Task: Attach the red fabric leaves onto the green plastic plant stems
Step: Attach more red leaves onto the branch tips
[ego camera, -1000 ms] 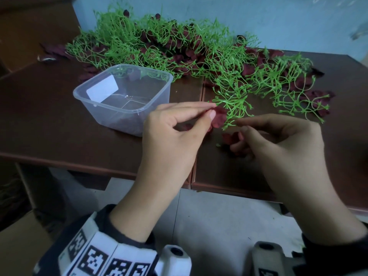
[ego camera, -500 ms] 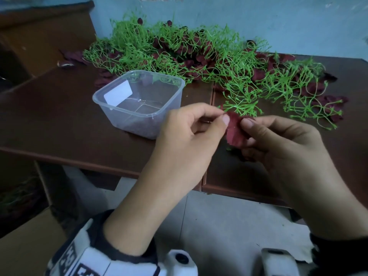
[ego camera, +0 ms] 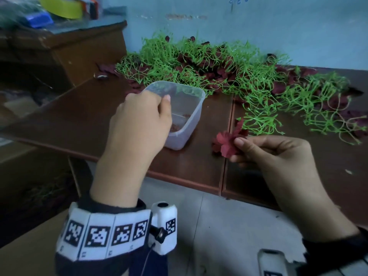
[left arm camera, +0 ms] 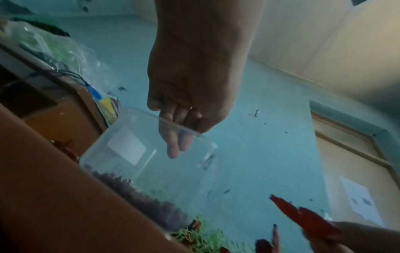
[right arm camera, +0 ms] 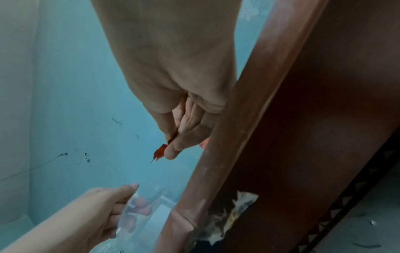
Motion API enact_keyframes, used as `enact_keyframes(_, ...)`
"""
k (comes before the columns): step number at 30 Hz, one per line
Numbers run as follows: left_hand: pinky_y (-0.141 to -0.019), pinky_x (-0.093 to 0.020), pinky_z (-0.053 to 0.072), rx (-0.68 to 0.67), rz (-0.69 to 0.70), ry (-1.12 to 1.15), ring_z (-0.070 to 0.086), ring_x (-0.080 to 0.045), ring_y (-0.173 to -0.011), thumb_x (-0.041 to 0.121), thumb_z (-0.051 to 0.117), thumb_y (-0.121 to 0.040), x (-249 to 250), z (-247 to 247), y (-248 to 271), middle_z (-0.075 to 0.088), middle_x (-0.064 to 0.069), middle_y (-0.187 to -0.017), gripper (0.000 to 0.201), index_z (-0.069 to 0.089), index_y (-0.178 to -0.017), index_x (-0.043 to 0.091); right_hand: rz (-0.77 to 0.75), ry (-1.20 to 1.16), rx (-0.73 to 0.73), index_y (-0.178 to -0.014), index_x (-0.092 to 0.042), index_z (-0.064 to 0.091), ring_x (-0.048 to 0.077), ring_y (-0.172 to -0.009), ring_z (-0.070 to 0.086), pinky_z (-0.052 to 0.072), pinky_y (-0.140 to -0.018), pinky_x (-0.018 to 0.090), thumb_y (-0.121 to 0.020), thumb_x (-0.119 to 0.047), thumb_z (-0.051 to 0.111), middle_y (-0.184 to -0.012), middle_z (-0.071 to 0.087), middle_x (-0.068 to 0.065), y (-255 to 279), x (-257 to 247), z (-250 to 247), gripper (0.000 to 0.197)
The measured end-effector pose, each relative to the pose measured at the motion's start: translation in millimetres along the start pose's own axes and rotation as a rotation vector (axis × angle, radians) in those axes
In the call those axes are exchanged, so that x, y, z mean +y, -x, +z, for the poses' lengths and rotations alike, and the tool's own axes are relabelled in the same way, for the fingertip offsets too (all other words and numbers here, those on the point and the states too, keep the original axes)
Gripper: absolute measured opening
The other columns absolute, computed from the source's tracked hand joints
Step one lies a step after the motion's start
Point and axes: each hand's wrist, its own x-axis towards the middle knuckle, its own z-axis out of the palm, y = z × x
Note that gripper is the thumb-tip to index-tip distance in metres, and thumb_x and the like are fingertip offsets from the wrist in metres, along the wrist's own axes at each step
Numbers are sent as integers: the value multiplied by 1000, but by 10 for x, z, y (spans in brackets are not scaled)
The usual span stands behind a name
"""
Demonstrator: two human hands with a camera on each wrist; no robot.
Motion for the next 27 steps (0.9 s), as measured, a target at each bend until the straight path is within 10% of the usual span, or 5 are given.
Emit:
enact_keyframes(8,-86,-42,58,-267,-23,6,67,-19,-91,33,71,-89,-34,-72,-29,70,14,-90,8,72,-80,33,-17,89,-20,-80,-6,76,24,-63,73,60,-60,25,-82,-11,76,-68,75,11,5,33,2,6)
enact_keyframes(13,-79,-32,55,-587,-26,-23,66,-18,-87,27,76,-86,-82,-8,-82,67,7,-98,20,72,-103,37,-14,121,-54,-80,-6,76,21,-61,72,58,-57,23,-82,-11,76,-68,75,9,-10,63,32,6)
enact_keyframes(23,-34,-9,29,-644,61,39,50,3,-36,16,77,-88,-16,66,-176,52,19,-36,16,79,-77,26,-2,148,-75,-82,-6,76,15,-54,69,54,-53,19,-82,-12,76,-64,73,12,-34,94,38,6)
enact_keyframes(27,-41,-14,39,-585,85,32,55,2,-42,18,78,-87,-11,80,-206,57,17,-41,13,79,-76,24,-7,129,-68,-80,-6,76,17,-56,69,56,-54,21,-82,-11,76,-64,73,12,-38,103,45,5)
